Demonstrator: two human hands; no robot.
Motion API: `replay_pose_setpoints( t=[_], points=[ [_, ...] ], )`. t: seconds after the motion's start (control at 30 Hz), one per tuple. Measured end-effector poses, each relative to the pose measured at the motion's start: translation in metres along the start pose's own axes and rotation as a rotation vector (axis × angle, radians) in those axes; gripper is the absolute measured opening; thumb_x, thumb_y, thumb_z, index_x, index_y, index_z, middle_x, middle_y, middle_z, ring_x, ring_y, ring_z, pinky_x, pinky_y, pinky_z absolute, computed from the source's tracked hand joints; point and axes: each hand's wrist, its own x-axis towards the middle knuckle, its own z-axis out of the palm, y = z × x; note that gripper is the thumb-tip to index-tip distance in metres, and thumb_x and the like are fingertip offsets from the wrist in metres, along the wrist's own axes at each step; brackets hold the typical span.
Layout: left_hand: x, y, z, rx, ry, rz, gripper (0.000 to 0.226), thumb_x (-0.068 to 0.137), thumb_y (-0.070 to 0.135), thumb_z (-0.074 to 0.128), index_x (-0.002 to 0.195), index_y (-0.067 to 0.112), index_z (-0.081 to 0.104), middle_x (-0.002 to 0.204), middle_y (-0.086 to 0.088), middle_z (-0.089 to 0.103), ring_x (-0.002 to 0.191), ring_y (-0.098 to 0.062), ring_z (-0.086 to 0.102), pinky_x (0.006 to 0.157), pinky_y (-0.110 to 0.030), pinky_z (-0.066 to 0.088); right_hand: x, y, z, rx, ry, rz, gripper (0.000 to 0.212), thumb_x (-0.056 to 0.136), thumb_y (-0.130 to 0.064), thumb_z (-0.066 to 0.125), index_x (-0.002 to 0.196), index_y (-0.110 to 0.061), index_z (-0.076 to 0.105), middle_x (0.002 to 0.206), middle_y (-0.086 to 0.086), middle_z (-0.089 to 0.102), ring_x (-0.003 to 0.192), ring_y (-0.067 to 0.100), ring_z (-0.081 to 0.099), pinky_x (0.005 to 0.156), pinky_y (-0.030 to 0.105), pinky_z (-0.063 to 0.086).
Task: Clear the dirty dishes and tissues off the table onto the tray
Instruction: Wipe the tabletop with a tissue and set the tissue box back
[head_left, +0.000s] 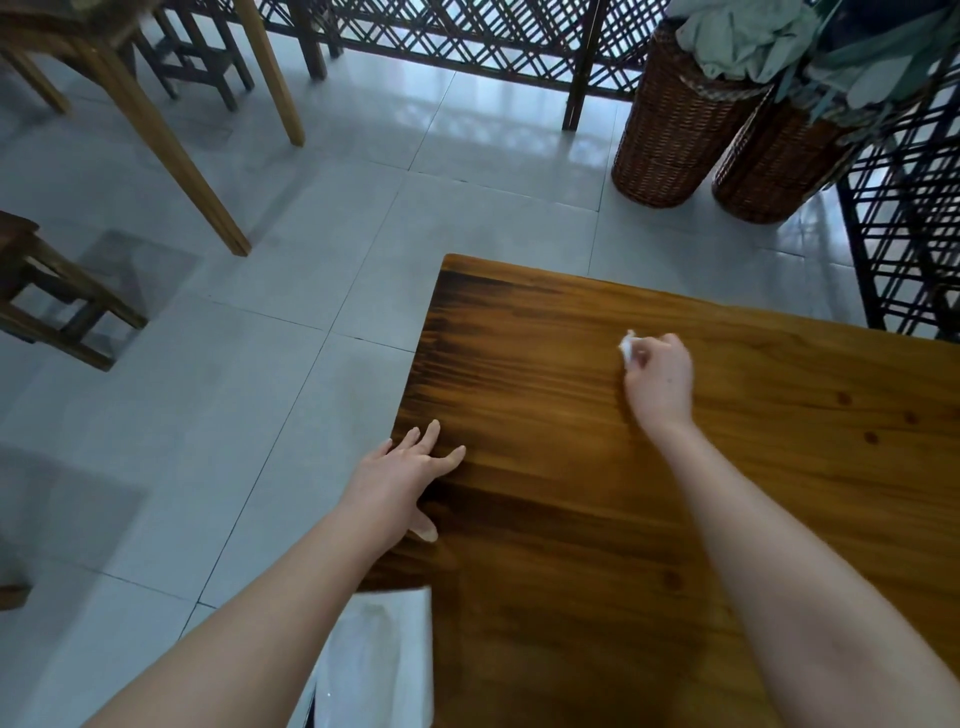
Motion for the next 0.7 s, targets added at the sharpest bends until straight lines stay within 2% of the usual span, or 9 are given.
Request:
replay_pose_setpoints(
  t=[0.07, 0.13, 0.33, 0.43, 0.53, 0.6, 0.7],
  points=[
    [-0.001, 0.000, -0.002, 0.003, 0.000, 0.003, 0.104, 0.077, 0.032, 0.077, 0.151, 0.040, 0.005, 0.161, 0.001, -0.009, 0.148, -0.019, -0.001, 0.118, -0.039, 0.013, 0.007, 0.021, -0.010, 0.013, 0.056, 0.103, 0.020, 0.089, -0.001, 0.055, 0.102, -0.001, 0.070, 0.097, 0.013, 0.057, 0.089, 0.029, 0.055, 0.083, 0.041, 0.050],
    [-0.001, 0.001, -0.003, 0.008, -0.012, 0.003, 0.104, 0.077, 0.033, 0.077, 0.151, 0.040, 0.004, 0.160, 0.001, -0.010, 0.148, -0.019, -0.002, 0.118, -0.039, 0.012, 0.005, 0.025, -0.011, -0.008, 0.081, 0.110, 0.021, 0.091, 0.002, 0.053, 0.104, 0.002, 0.069, 0.103, 0.014, 0.058, 0.091, 0.029, 0.054, 0.083, 0.038, 0.050],
    [0.001, 0.002, -0.002, 0.006, -0.007, -0.005, 0.103, 0.077, 0.032, 0.077, 0.151, 0.041, 0.005, 0.161, 0.002, -0.010, 0.148, -0.020, -0.001, 0.118, -0.040, 0.013, 0.000, -0.012, 0.010, -0.022, 0.069, 0.159, 0.026, 0.091, 0.005, 0.042, 0.096, 0.007, 0.067, 0.095, 0.018, 0.058, 0.092, 0.031, 0.049, 0.077, 0.033, 0.040],
    [0.001, 0.002, -0.002, 0.007, -0.017, -0.012, 0.104, 0.076, 0.033, 0.078, 0.151, 0.041, 0.005, 0.160, 0.001, -0.010, 0.148, -0.020, -0.002, 0.118, -0.040, 0.012, -0.017, -0.052, 0.024, 0.004, -0.021, -0.002, 0.022, 0.087, 0.008, 0.045, 0.090, 0.004, 0.067, 0.093, 0.015, 0.059, 0.091, 0.030, 0.051, 0.075, 0.031, 0.040],
    [0.000, 0.002, -0.001, 0.014, -0.004, -0.011, 0.103, 0.077, 0.033, 0.077, 0.151, 0.040, 0.005, 0.161, 0.001, -0.009, 0.148, -0.021, -0.001, 0.118, -0.041, 0.013, -0.054, -0.099, 0.040, 0.046, -0.112, -0.241, 0.015, 0.086, 0.003, 0.059, 0.094, -0.004, 0.068, 0.096, 0.007, 0.063, 0.091, 0.018, 0.054, 0.074, 0.020, 0.045],
    [-0.002, 0.003, -0.001, 0.021, 0.021, -0.013, 0.101, 0.078, 0.032, 0.076, 0.151, 0.040, 0.007, 0.161, 0.001, -0.008, 0.148, -0.022, 0.000, 0.118, -0.041, 0.014, -0.074, -0.119, 0.049, 0.021, -0.173, -0.390, 0.020, 0.083, -0.003, 0.068, 0.102, -0.005, 0.069, 0.104, 0.008, 0.065, 0.095, 0.016, 0.056, 0.079, 0.021, 0.049],
    [-0.003, 0.005, -0.002, 0.034, 0.025, -0.013, 0.100, 0.079, 0.031, 0.076, 0.151, 0.040, 0.007, 0.161, 0.001, -0.008, 0.148, -0.022, 0.000, 0.118, -0.040, 0.014, -0.080, -0.121, 0.049, -0.064, -0.199, -0.487, 0.027, 0.082, -0.009, 0.071, 0.109, -0.006, 0.068, 0.107, 0.008, 0.066, 0.098, 0.017, 0.057, 0.085, 0.026, 0.049]
  ],
)
